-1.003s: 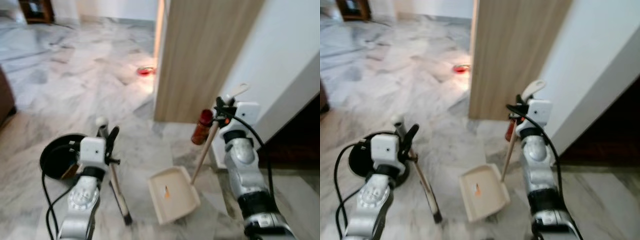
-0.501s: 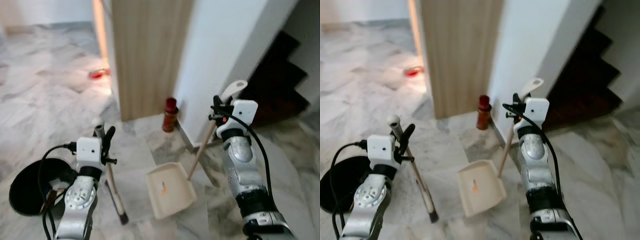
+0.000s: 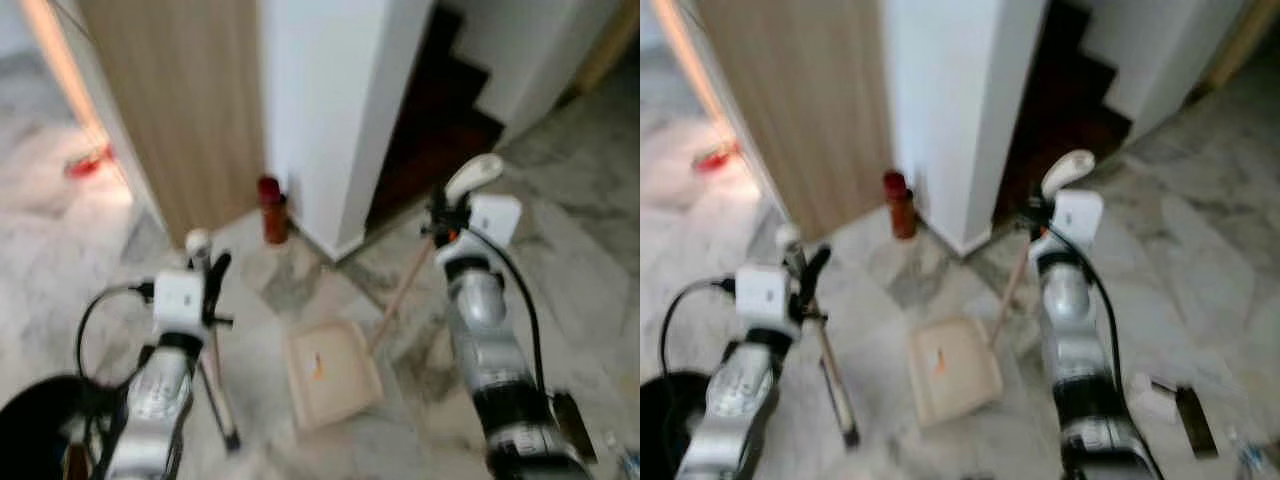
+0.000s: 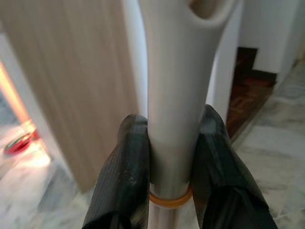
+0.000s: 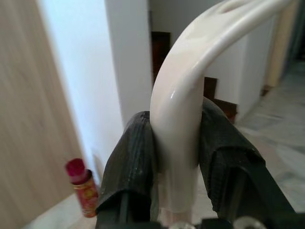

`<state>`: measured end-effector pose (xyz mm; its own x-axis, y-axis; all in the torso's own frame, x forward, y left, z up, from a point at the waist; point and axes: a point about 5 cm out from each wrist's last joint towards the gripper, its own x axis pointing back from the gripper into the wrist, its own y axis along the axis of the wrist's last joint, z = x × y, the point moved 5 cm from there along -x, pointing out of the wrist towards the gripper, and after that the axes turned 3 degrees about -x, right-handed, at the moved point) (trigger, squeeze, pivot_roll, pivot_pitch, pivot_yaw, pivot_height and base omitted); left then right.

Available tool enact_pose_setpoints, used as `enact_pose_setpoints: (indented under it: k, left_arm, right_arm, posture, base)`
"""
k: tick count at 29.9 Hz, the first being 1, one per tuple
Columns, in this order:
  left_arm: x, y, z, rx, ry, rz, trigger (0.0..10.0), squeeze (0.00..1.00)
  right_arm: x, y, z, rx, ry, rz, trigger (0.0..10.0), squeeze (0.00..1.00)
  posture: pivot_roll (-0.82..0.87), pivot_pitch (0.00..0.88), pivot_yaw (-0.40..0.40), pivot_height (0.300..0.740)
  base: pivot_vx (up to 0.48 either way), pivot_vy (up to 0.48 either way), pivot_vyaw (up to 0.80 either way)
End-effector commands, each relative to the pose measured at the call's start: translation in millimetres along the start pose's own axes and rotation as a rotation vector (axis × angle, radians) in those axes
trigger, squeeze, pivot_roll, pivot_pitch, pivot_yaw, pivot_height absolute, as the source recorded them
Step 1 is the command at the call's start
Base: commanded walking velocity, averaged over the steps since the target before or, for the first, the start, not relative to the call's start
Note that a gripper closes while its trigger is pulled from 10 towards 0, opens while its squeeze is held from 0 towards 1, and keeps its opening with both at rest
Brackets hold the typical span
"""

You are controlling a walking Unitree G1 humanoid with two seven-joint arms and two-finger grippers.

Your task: Sweep floor

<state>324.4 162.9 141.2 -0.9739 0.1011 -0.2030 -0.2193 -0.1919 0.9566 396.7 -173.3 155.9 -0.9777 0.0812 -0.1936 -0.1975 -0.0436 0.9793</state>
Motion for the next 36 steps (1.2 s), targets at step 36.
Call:
enact_pose_setpoints:
  k: [36]
  left_arm:
    - [-1.1,7,17.0,0.007,0.040,-0.016,10.0,0.00]
  right_arm:
    - [1.6,8,0.3,0.056,-0.031,-0.036,10.0,0.00]
  posture:
    - [-0.03,0.112,-0.009,0.740]
  base:
    - [0.000,0.000,-0.80]
